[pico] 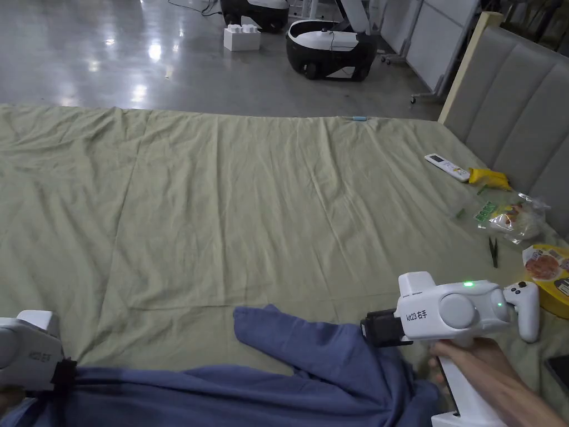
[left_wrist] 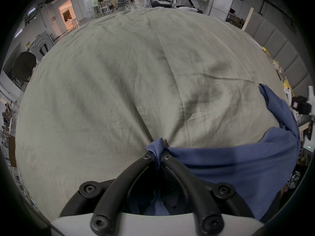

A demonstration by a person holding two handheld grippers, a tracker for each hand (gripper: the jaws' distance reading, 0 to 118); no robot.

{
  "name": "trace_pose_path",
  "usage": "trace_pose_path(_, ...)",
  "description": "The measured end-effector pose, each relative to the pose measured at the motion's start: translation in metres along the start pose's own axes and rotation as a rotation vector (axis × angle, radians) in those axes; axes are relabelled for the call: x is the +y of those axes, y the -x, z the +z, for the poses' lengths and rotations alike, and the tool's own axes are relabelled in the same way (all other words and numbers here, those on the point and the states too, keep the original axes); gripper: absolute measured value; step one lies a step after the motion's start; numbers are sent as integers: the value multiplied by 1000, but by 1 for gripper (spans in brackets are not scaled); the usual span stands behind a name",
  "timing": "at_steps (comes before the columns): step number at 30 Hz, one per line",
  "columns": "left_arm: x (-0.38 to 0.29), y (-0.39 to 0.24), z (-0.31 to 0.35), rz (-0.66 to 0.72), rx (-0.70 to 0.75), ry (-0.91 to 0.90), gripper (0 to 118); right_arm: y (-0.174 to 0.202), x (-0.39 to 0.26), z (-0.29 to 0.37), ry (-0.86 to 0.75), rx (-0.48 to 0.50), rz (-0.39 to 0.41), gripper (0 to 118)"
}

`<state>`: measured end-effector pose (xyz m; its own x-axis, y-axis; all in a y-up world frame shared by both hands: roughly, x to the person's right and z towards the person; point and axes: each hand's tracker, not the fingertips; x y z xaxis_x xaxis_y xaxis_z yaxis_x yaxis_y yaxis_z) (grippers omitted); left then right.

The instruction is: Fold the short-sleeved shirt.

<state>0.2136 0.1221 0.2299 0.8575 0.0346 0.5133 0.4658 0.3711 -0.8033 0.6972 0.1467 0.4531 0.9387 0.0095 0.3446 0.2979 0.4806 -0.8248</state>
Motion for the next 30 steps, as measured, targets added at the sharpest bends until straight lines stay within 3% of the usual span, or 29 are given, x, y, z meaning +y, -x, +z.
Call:
trace_pose_path(2, -1, 7, 1, 13, -31, -11, 5, -10, -8, -18, 42, 32, -68, 68)
trace_pose_path(4, -6, 12, 2, 35, -57, -31, 5, -13, -17, -23, 54, 107, -111, 60)
trace_pose_path(6, -7, 16, 1, 59, -69, -46, 5, -9, -22, -18, -2, 67, -32, 59)
trace_pose_path(7, -9, 15, 2, 56, -66, -52, 5, -8, -24, -16, -2, 62, -16, 51)
trace_pose_path(10, -13, 7, 3, 40, -34, -83, 5, -7, -29, -4, -26, 80, -24, 4)
trace_pose_path(13, -17, -3, 9, -8, 16, -109, 5, -5, -34, 10, -48, 176, -85, 4)
trace_pose_path(17, -31, 5, 57, 43, -47, -284, 5, 0, -38, 58, -215, 196, -132, 3)
trace_pose_path(22, -51, 28, 172, 137, -169, -534, 5, -2, -29, 149, -446, 244, -202, 3)
trace_pose_path(30, -76, 50, 367, 104, -126, -915, 5, 20, -9, 309, -781, 223, -185, 3)
